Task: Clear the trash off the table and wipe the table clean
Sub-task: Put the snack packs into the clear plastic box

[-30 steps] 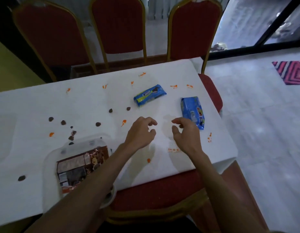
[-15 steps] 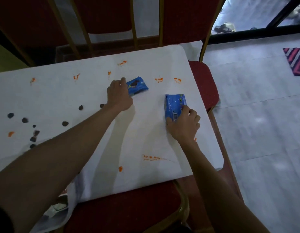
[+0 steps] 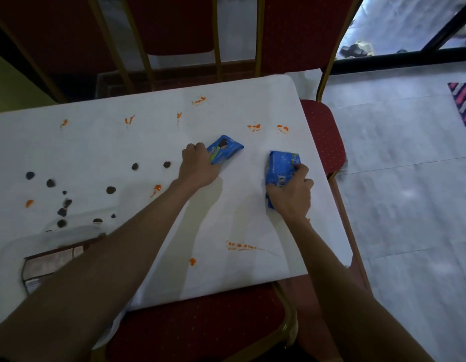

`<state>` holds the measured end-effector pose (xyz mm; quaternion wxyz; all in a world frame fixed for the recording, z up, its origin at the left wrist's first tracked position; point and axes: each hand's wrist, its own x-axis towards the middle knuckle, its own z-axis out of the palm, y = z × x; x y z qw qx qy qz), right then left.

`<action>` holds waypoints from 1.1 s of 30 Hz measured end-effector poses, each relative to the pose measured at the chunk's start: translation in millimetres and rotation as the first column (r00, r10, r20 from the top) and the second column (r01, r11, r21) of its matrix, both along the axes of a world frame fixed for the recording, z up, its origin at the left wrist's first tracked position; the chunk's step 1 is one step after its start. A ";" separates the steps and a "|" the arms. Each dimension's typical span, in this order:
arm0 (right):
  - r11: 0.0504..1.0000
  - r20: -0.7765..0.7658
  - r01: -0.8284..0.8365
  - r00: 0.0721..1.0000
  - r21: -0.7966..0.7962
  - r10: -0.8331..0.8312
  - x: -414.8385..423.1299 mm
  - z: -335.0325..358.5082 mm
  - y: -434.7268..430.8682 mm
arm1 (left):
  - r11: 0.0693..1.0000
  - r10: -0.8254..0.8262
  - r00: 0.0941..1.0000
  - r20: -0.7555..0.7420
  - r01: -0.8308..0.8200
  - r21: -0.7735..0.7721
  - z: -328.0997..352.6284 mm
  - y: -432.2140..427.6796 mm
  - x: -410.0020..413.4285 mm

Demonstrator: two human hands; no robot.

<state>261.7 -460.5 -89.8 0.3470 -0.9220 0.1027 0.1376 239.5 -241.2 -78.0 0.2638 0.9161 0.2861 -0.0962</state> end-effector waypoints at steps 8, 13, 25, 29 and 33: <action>0.895 0.004 0.023 1.000 0.446 -0.028 -83.1 65.0 39.9 | 0.880 0.267 0.937 0.224 -0.143 -0.453 78.4 -7.0 -132.4; 0.827 -0.086 -0.110 0.978 0.551 0.188 -171.4 86.6 107.4 | 0.859 0.433 0.841 0.326 -0.274 -0.432 111.7 19.1 -232.5; 0.789 0.039 -0.485 0.860 0.377 0.510 -304.0 79.2 212.4 | 0.742 0.642 0.746 0.178 -0.544 -0.392 83.3 99.1 -386.4; 0.751 0.085 -0.659 0.751 0.027 0.655 -321.7 71.7 220.6 | 0.789 0.583 0.803 0.122 -0.525 -0.317 62.2 112.2 -402.4; 0.607 0.057 -0.756 0.614 -0.244 0.787 -332.1 66.6 223.3 | 0.865 0.464 0.885 0.041 -0.442 -0.238 46.4 117.8 -408.0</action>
